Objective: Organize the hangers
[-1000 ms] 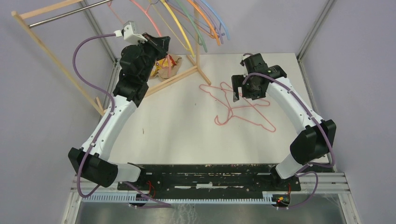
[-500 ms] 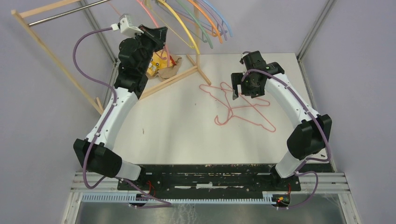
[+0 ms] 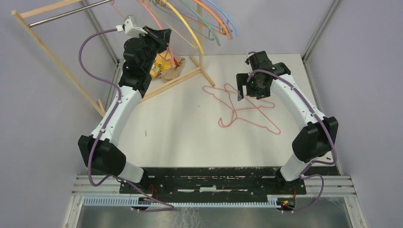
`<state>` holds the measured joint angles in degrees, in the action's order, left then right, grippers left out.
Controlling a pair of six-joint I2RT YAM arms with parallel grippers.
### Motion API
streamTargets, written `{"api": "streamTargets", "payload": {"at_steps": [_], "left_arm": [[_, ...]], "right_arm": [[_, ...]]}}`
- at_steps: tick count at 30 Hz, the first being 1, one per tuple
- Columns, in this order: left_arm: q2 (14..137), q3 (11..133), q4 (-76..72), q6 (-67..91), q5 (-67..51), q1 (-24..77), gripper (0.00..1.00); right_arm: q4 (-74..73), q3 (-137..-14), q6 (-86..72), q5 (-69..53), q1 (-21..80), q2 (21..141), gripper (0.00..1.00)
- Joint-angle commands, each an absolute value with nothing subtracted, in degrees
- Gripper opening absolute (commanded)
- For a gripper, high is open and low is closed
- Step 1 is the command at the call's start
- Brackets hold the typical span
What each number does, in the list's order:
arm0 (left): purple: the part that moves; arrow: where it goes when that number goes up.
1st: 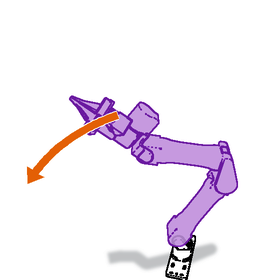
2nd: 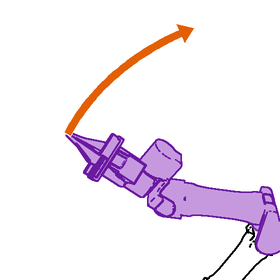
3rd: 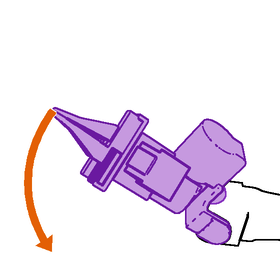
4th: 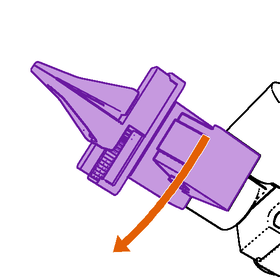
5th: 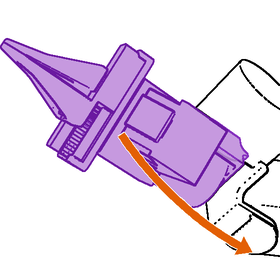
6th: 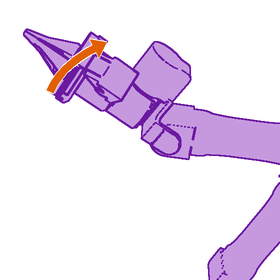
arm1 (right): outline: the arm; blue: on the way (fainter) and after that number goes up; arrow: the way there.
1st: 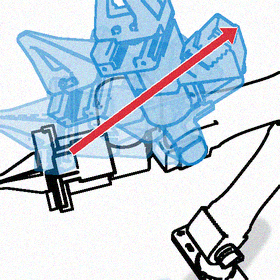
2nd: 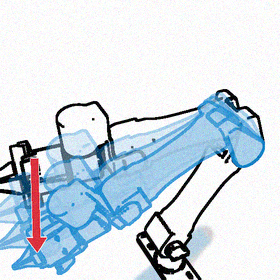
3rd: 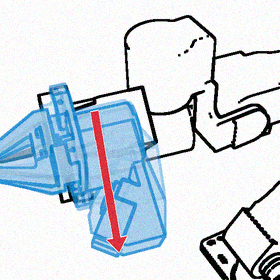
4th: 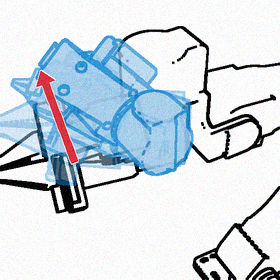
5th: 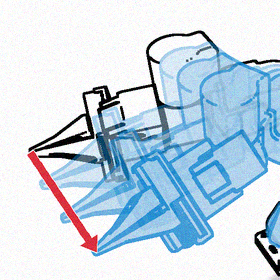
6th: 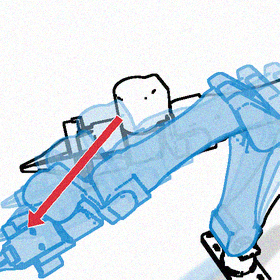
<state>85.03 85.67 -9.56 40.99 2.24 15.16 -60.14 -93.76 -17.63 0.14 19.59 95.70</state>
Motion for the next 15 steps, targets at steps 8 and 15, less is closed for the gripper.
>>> {"api": "streamTargets", "payload": {"at_steps": [8,15], "left_arm": [[93.7,95.4,-4.1,48.2,-8.8,14.5,0.03],[92.5,95.5,-2.7,47.9,-11.1,14.5,0.22]], "right_arm": [[-59.7,-96.0,-17.6,-0.3,19.1,96.1,0.96],[-59.1,-94.1,-17.5,-0.6,19.1,95.4,0.97]]}}
